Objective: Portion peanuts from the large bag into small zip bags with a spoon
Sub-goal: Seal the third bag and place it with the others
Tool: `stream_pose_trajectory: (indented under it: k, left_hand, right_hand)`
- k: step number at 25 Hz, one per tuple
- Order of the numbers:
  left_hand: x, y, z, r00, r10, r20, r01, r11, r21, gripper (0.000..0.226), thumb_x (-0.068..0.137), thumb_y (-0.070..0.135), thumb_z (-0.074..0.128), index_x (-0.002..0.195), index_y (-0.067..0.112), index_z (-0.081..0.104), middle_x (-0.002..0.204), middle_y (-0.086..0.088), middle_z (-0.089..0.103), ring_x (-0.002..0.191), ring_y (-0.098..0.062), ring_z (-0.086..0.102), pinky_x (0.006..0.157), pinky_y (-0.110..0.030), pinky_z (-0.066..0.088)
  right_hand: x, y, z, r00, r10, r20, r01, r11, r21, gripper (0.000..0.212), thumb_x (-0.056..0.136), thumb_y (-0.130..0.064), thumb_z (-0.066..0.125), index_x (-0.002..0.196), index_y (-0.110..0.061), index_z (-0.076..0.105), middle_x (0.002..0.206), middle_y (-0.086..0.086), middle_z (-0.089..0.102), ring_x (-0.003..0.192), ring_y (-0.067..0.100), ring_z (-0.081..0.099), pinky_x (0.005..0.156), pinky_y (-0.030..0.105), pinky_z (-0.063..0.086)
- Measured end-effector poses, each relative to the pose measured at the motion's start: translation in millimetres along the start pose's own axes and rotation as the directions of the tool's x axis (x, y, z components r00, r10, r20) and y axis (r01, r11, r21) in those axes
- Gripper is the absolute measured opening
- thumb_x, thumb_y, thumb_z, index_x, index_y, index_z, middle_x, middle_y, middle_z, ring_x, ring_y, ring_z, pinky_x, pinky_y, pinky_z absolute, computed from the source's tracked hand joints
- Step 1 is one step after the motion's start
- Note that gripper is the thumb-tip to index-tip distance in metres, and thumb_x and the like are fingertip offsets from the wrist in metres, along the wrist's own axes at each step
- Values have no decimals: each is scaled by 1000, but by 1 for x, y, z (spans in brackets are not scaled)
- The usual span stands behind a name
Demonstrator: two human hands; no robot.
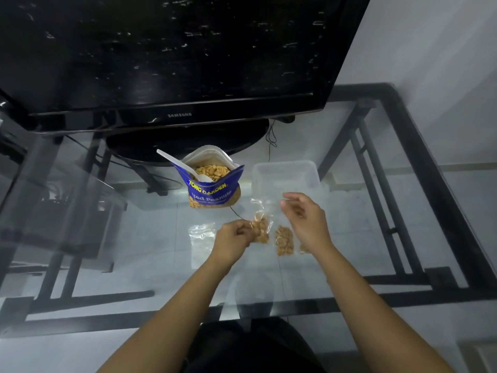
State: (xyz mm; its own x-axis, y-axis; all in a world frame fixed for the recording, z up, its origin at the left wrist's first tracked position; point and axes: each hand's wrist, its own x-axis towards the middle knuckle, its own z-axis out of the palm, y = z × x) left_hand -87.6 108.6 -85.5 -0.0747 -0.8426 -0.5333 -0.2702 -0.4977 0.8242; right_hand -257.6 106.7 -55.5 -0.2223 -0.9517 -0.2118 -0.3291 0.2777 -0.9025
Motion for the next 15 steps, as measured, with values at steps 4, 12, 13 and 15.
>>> stream_pose_trajectory:
  k: [4,12,13,15]
  left_hand:
    - [2,-23,25,999,15,-38,-7,978,207,13,83,18,67,88,6,69,77,-6,68,78,-22,65,73,-28,48]
    - [3,-52,29,725,677,126,-503,395,769,42,78,20,67,115,2,61,108,-16,67,88,-30,64,80,-34,55]
    - [4,-55,30,676,711,191,-541,304,784,40,76,22,67,111,3,64,107,-14,69,84,-27,66,79,-30,54]
    - [4,-56,31,668,709,227,-538,248,806,35,77,24,65,106,3,67,104,-12,71,79,-24,67,79,-26,51]
  right_hand:
    - [-17,46,-7,996,-94,-3,91,968,-235,19,92,-17,55,108,-14,65,104,-1,67,92,6,62,77,-2,39]
    - [-31,93,10,929,-186,321,361,649,-669,50,98,-29,22,143,-9,30,153,8,22,142,28,18,114,37,6]
    - [-31,96,12,923,-166,348,371,626,-686,52,96,-30,19,143,-8,29,153,9,22,142,30,18,114,39,4]
    - [-29,99,14,921,-126,369,364,617,-698,48,98,-23,24,144,-7,25,154,10,19,143,31,15,113,39,-1]
